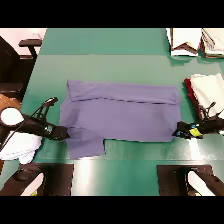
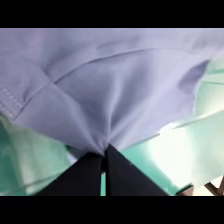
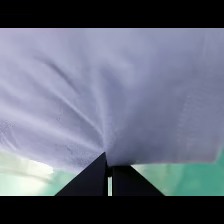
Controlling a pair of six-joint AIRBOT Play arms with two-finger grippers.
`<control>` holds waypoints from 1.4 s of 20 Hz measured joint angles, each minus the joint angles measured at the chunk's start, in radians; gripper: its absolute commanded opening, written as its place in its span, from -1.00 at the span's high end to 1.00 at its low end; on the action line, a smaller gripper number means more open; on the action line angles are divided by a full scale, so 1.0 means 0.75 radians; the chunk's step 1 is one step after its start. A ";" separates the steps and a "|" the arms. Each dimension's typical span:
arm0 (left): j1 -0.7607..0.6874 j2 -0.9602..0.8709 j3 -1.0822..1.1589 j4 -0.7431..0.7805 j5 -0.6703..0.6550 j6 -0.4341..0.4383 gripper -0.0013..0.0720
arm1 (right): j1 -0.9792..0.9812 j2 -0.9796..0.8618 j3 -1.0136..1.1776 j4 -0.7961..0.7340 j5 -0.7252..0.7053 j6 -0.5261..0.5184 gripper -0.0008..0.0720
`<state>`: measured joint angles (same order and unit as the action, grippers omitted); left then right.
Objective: Fold the shirts.
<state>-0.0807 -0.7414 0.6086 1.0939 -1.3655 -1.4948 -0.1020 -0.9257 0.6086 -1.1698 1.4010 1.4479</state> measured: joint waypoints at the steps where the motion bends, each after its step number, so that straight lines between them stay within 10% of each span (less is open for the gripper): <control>1: -0.001 0.049 0.004 0.003 -0.045 -0.014 0.91 | 0.002 0.059 0.015 -0.034 0.048 0.011 0.92; 7: -0.001 0.198 0.117 0.026 -0.203 -0.102 0.91 | 0.008 0.259 0.153 -0.172 0.224 0.098 0.92; 17: -0.001 -0.436 0.424 0.039 0.353 0.192 0.90 | 0.169 -0.395 0.663 -0.172 -0.030 0.126 0.91; 18: -0.001 -0.507 0.457 0.038 0.407 0.217 0.90 | 0.179 -0.465 0.716 -0.159 -0.049 0.127 0.83; 19: -0.001 -0.575 0.488 0.039 0.460 0.235 0.84 | 0.186 -0.536 0.772 -0.145 -0.061 0.127 0.32; 21: 0.001 -0.663 0.537 0.040 0.543 0.256 -0.44 | 0.193 -0.643 0.870 -0.119 -0.081 0.117 0.01; 22: 0.002 -0.691 0.559 0.040 0.571 0.257 -0.58 | 0.197 -0.685 0.921 -0.101 -0.087 0.108 -0.10; 27: 0.001 -0.747 0.695 0.035 0.531 0.250 -0.44 | 0.125 -0.751 1.041 -0.079 -0.039 0.012 -0.30; 28: 0.001 -0.750 0.717 0.029 0.497 0.249 0.23 | 0.085 -0.743 1.027 -0.072 -0.020 -0.013 -0.50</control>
<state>-0.0799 -1.3041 1.1461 1.1156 -0.9924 -1.3079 -0.0380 -1.4830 1.3788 -1.2236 1.3857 1.4380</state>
